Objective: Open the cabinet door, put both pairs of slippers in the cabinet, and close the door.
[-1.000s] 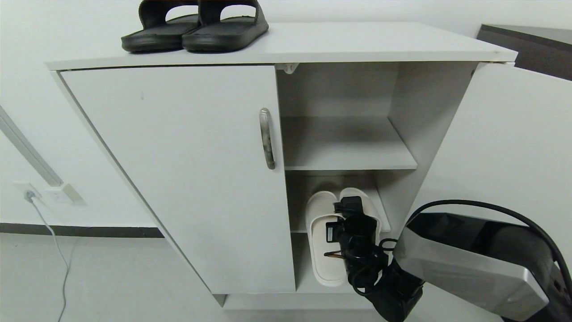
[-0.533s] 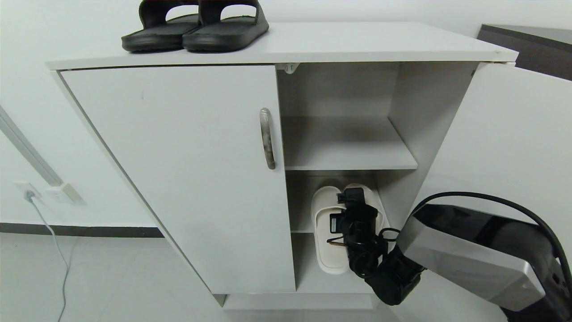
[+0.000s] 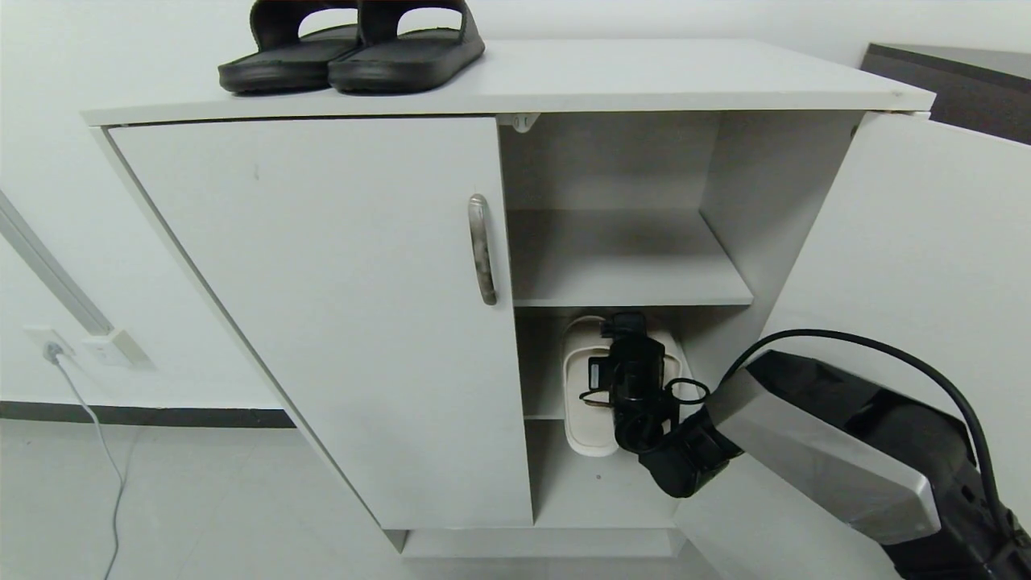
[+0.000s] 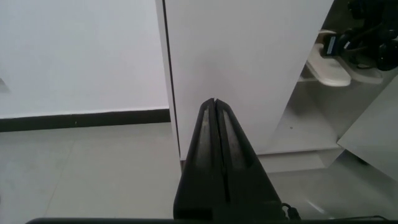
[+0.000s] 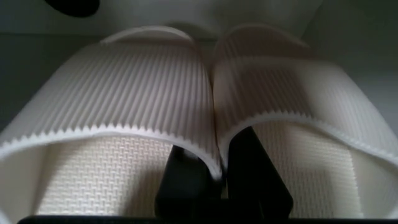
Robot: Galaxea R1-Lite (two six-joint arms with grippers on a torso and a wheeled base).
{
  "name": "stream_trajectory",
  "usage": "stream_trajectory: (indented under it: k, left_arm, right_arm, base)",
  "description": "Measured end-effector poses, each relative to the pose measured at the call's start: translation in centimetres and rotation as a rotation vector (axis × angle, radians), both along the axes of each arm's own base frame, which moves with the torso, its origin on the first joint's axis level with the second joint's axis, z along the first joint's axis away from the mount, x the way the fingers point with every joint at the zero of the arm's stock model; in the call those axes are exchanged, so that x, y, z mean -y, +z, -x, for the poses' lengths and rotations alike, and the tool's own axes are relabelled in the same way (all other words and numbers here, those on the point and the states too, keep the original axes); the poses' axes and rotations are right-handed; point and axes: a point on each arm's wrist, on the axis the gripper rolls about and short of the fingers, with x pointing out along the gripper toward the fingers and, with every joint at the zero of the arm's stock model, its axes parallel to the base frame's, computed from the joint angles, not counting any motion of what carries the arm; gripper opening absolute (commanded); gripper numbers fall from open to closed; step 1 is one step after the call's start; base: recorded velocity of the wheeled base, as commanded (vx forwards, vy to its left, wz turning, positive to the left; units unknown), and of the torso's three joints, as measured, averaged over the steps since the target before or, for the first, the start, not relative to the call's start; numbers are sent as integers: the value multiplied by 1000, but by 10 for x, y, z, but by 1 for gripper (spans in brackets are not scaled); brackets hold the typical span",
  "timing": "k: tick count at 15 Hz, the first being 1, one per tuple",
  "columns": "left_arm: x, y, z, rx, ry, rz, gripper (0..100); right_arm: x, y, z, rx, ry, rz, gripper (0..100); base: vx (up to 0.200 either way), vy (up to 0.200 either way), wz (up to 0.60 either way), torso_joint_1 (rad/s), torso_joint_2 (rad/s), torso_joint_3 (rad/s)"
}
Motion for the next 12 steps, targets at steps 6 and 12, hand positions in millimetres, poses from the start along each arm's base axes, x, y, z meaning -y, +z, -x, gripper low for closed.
stream_trajectory:
  k: [6,12]
  left_arm:
    - [0,0,0,0,0,1,0]
    - [0,0,0,0,0,2,0]
  right_arm:
    - [-4,-3,-17,-9,49,1,0]
    - [-2,-16,-32,-11,32,23,0]
  base:
    - [0,0,0,0,0,0]
    - [0,0,0,0,0,0]
